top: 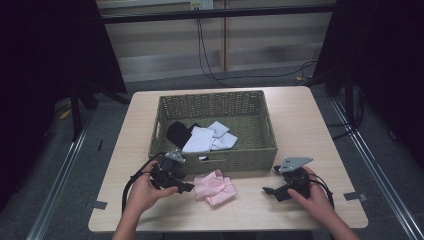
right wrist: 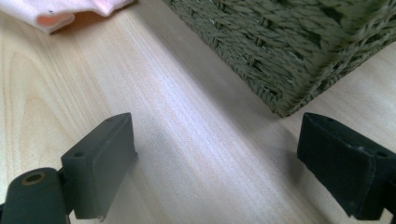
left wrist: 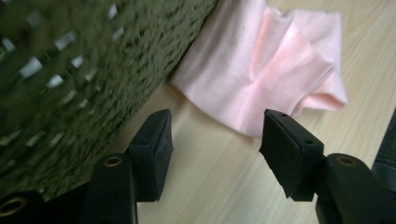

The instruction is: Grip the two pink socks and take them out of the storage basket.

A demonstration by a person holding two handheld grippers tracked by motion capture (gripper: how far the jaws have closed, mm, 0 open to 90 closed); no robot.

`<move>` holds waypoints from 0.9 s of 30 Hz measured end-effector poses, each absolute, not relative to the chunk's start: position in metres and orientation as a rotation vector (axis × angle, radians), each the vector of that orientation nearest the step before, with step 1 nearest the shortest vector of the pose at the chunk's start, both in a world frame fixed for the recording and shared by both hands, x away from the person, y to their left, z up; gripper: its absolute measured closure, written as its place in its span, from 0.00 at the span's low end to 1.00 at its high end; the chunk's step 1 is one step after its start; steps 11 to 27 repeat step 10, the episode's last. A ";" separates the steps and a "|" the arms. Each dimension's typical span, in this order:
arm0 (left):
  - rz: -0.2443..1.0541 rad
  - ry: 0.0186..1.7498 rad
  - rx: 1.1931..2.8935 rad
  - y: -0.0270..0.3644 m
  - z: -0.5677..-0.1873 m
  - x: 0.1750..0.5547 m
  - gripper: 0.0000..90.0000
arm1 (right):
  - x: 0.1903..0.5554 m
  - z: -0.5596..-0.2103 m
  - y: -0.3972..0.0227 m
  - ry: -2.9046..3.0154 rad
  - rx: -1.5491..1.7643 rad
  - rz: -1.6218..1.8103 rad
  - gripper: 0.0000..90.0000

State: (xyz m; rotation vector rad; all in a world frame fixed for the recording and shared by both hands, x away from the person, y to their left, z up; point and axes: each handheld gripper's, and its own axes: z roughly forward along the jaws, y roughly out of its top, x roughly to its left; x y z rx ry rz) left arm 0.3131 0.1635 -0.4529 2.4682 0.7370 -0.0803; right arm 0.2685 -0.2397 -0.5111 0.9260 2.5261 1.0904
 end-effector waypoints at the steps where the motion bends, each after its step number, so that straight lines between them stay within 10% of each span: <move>1: -0.075 0.740 2.474 0.164 -0.455 0.312 0.48 | 0.268 -0.511 -0.240 2.526 0.926 1.090 0.12; 27: -0.088 0.733 2.469 0.162 -0.456 0.311 0.47 | 0.268 -0.511 -0.240 2.526 0.926 1.090 0.12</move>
